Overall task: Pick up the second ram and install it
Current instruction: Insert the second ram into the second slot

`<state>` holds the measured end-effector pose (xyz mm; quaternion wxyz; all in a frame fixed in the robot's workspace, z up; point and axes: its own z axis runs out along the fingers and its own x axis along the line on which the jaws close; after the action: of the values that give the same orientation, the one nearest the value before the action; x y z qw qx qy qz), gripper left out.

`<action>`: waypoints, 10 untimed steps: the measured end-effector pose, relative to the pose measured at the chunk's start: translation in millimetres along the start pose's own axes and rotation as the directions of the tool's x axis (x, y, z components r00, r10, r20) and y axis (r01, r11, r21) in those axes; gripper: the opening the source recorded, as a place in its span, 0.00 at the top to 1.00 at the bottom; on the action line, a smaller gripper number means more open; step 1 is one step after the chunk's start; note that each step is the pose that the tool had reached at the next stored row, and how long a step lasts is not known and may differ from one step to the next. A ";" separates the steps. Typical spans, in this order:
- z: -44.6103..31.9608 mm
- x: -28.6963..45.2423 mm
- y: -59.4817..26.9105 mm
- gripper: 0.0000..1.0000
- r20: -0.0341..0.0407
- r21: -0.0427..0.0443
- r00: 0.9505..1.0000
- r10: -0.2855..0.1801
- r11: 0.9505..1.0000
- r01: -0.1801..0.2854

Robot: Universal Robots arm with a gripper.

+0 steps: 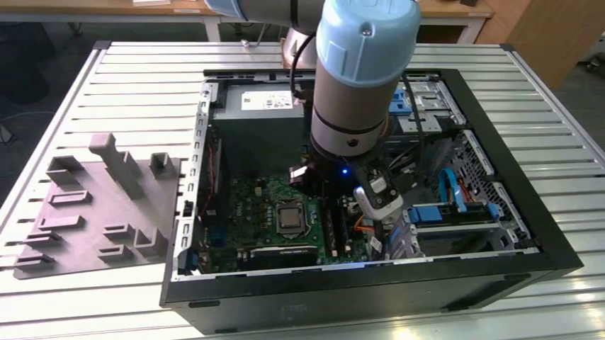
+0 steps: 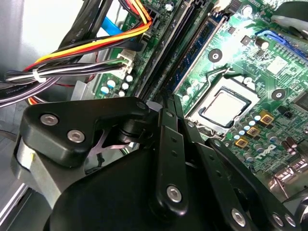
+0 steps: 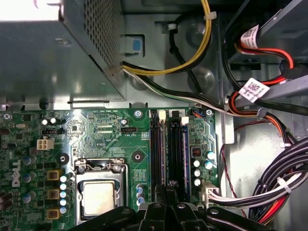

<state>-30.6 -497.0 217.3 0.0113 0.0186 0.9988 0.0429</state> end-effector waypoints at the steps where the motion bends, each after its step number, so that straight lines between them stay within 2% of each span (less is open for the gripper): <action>1: 0.1 0.0 -0.1 0.89 0.000 0.000 1.000 0.000 1.000 0.000; 10: 1.1 0.0 -0.2 0.89 0.000 0.000 1.000 0.000 1.000 0.000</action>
<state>-30.6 -497.1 216.2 0.0113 0.0186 0.9988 0.0431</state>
